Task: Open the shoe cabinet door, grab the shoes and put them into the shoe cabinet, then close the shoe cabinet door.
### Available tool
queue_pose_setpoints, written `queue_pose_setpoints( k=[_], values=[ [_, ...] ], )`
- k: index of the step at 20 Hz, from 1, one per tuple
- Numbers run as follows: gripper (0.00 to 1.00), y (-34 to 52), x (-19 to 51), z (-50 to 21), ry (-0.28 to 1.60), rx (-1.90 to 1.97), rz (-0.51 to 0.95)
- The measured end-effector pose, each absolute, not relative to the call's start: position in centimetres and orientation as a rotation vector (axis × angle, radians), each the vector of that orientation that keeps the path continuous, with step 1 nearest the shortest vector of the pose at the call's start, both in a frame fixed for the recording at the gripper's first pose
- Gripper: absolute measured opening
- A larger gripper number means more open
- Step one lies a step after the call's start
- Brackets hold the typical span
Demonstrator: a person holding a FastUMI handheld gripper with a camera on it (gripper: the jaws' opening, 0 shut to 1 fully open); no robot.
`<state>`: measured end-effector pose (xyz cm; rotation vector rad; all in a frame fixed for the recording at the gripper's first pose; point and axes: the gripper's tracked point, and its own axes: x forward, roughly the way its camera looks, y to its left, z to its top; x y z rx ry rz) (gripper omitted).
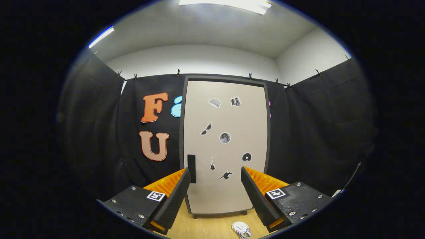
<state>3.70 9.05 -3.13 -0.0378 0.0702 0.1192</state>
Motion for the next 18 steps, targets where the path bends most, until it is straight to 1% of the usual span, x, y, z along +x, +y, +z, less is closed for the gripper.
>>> queue_pose_setpoints(
  k=[6,13,18],
  values=[
    [0.95,13.3,8.0,-6.8,0.142,-0.033,0.165],
    [0.95,15.9,14.1,-11.1,0.186,-0.1,0.128],
    [0.94,18.2,17.8,-14.0,0.206,-0.079,0.151]
  ],
)
